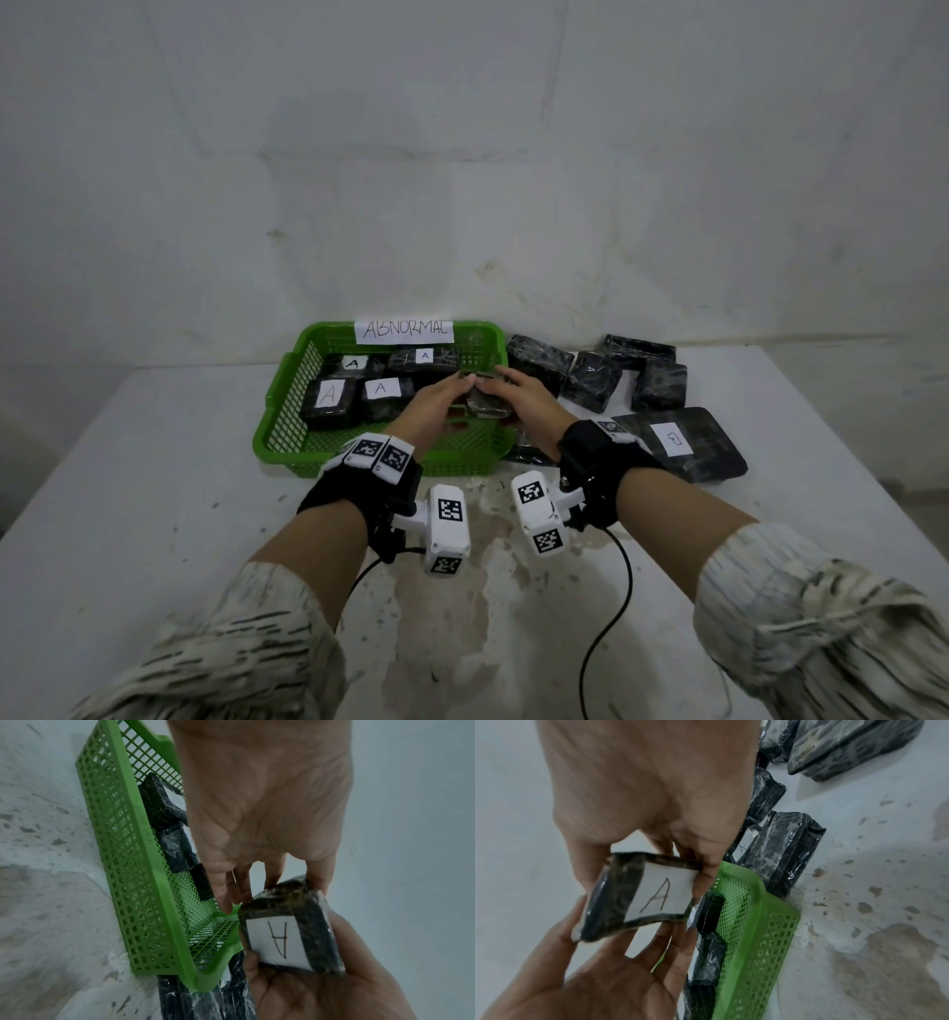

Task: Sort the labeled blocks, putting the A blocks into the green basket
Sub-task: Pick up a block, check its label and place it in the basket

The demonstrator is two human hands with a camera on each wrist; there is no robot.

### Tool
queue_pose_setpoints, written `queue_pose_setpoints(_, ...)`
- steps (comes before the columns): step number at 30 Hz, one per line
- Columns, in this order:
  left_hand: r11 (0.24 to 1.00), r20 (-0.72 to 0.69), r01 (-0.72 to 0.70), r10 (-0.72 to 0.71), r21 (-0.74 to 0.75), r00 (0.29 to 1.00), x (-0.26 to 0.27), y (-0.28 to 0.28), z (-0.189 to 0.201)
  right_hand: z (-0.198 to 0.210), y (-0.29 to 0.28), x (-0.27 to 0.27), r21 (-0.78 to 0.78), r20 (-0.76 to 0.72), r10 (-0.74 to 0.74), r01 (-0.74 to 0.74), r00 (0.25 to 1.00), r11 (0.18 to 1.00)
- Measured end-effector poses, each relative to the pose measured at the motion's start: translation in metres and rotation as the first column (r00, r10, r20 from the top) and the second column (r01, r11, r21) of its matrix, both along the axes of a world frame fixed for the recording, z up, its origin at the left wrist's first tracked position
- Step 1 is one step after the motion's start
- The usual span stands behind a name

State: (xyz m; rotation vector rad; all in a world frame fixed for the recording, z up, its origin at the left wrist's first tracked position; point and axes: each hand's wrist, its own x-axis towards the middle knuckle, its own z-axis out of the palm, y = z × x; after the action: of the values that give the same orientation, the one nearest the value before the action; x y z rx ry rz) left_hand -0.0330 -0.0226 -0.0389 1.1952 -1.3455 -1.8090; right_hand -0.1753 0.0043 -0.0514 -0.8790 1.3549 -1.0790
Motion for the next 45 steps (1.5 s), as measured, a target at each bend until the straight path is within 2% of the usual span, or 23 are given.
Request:
queue_pose_setpoints(2, 0.999, -0.015, -0.044, 0.044, 0.014, 0.999, 0.000, -0.001, 0.000, -0.001, 0.001, 0.001, 0.033, 0.082, 0.035, -0.038, 0.996, 0.999)
queue_pose_setpoints(4, 0.998, -0.024, -0.059, 0.060, 0.027, 0.998, 0.000, -0.003, -0.002, -0.001, 0.002, 0.002, 0.029, 0.103, 0.066, -0.070, 0.992, 0.997)
queue_pose_setpoints(11, 0.999, -0.059, 0.003, -0.004, -0.032, 0.998, 0.005, -0.004, -0.005, 0.003, 0.001, -0.001, 0.040, 0.201, 0.024, -0.033, 0.979, 0.999)
queue_pose_setpoints(15, 0.986, 0.065, 0.116, -0.109, -0.120, 0.992, 0.011, -0.003, -0.005, 0.008, 0.000, -0.008, 0.232, 0.292, -0.081, 0.011, 0.953, 0.973)
queue_pose_setpoints(18, 0.991, 0.135, 0.080, -0.065, -0.109, 0.989, 0.009, -0.005, -0.009, 0.009, -0.001, -0.009, 0.287, 0.232, -0.040, -0.029, 0.972, 0.958)
queue_pose_setpoints(20, 0.996, 0.164, 0.016, -0.003, -0.083, 0.986, 0.006, -0.007, -0.009, 0.006, -0.002, -0.006, 0.299, 0.121, -0.010, -0.027, 0.993, 0.954)
queue_pose_setpoints(23, 0.997, 0.135, -0.076, 0.075, 0.003, 0.988, 0.004, -0.009, -0.010, 0.005, -0.001, -0.007, 0.224, -0.028, -0.011, 0.017, 1.000, 0.975)
queue_pose_setpoints(25, 0.994, 0.105, -0.105, 0.100, 0.042, 0.989, 0.005, -0.010, -0.011, 0.011, 0.003, -0.005, 0.113, 0.112, -0.033, 0.020, 0.993, 0.993)
queue_pose_setpoints(27, 0.990, 0.090, -0.123, 0.117, 0.065, 0.989, 0.005, -0.012, -0.011, 0.015, 0.006, -0.004, 0.005, 0.190, 0.006, -0.007, 0.982, 1.000)
queue_pose_setpoints(29, 0.989, 0.081, -0.126, 0.120, 0.075, 0.989, 0.004, -0.011, -0.008, 0.013, 0.008, -0.004, -0.068, 0.128, 0.094, -0.086, 0.987, 0.994)
queue_pose_setpoints(31, 0.986, 0.054, -0.133, 0.128, 0.102, 0.990, 0.004, -0.009, -0.003, 0.009, 0.007, -0.001, -0.084, 0.066, 0.104, -0.098, 0.992, 0.992)
queue_pose_setpoints(34, 0.986, 0.019, -0.088, 0.086, 0.141, 0.996, 0.003, -0.005, 0.002, 0.006, 0.006, 0.001, -0.106, 0.041, -0.025, 0.029, 0.999, 0.994)
queue_pose_setpoints(37, 0.995, 0.095, -0.004, -0.005, 0.098, 0.995, 0.002, 0.001, 0.005, 0.003, 0.005, 0.000, -0.092, 0.021, -0.093, 0.095, 0.995, 0.991)
queue_pose_setpoints(39, 0.999, 0.128, 0.020, -0.026, 0.050, 0.991, 0.002, 0.003, 0.006, 0.002, 0.005, 0.000, -0.082, -0.011, -0.079, 0.078, 0.997, 0.994)
queue_pose_setpoints(41, 1.000, 0.137, -0.013, 0.012, 0.011, 0.991, 0.002, 0.003, 0.003, 0.003, 0.005, -0.001, -0.061, -0.028, -0.038, 0.036, 0.999, 0.997)
queue_pose_setpoints(45, 0.999, 0.140, -0.033, 0.033, -0.005, 0.990, 0.003, 0.001, -0.001, 0.007, 0.009, 0.002, -0.044, -0.043, 0.017, -0.019, 0.999, 0.999)
